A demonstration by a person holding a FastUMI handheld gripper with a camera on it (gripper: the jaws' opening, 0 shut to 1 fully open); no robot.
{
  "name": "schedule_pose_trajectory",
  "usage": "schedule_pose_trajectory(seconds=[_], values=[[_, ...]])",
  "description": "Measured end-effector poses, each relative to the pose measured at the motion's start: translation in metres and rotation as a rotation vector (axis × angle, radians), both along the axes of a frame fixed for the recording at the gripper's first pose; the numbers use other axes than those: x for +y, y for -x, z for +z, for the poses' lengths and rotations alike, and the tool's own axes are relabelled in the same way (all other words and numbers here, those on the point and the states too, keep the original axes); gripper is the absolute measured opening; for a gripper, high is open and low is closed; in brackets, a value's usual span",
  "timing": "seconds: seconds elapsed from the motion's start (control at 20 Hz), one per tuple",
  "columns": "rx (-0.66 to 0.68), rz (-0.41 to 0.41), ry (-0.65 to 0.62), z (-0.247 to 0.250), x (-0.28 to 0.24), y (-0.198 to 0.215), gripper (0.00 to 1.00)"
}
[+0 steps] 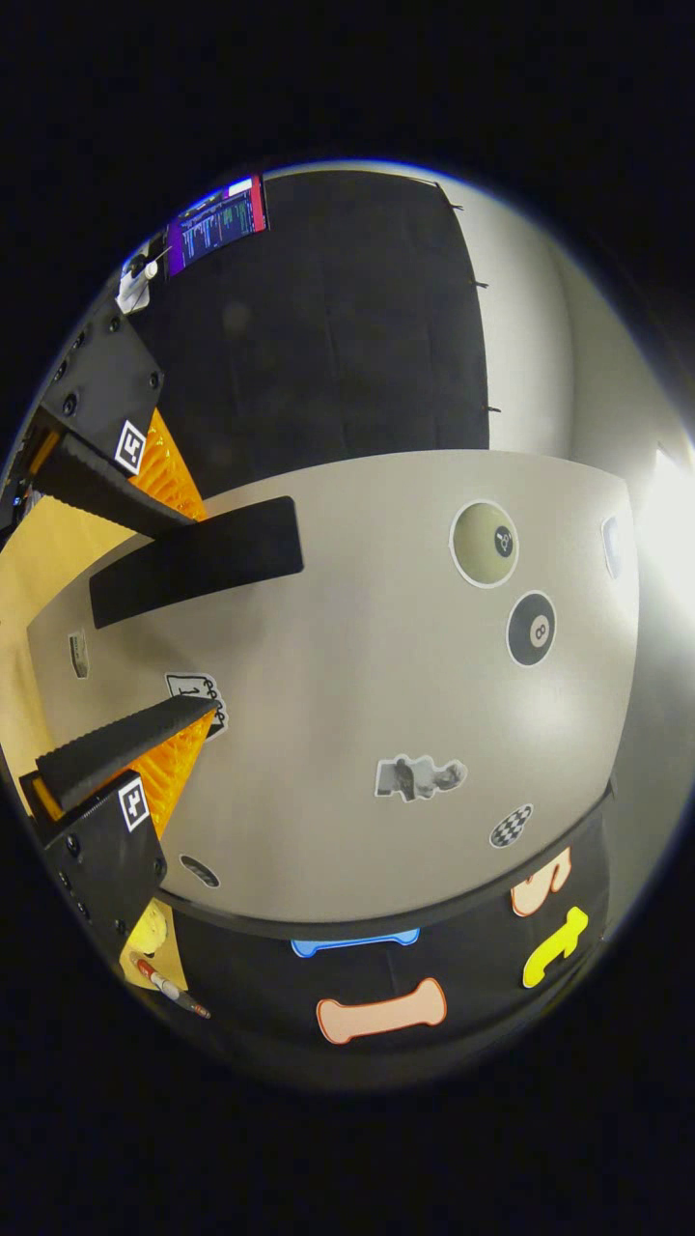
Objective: Open the shoe cabinet door, grab the shoes and put them into the shoe cabinet, then close the shoe cabinet door.
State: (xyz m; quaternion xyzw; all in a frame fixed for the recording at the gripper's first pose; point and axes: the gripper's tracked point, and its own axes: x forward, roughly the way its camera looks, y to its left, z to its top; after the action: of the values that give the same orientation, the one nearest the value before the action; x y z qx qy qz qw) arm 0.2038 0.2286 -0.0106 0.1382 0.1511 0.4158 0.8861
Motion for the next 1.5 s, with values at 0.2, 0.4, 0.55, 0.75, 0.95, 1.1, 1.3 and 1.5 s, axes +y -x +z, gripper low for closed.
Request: schedule_pose_trajectory(seconds=[0.2,0.4,0.55,0.75,0.95,1.1,1.3,1.5], values=[[0.012,-0.02,-0.006,-0.002,0.02,-0.009,0.98],[0.039,-0.07,-0.025,-0.004,0.036,-0.016,0.98],[0.035,-0.121,-0.032,-0.003,0.041,-0.021,0.98],[-0.004,-0.177,-0.016,-0.004,0.043,-0.025,0.99],[-0.055,-0.235,-0.015,0.009,0.031,-0.014,1.0],[-0.121,-0.295,0.01,0.024,-0.014,0.017,0.98],[-0.186,-0.404,0.077,0.039,-0.103,0.057,0.98],[-0.208,-0.511,0.125,0.046,-0.192,0.092,0.98]])
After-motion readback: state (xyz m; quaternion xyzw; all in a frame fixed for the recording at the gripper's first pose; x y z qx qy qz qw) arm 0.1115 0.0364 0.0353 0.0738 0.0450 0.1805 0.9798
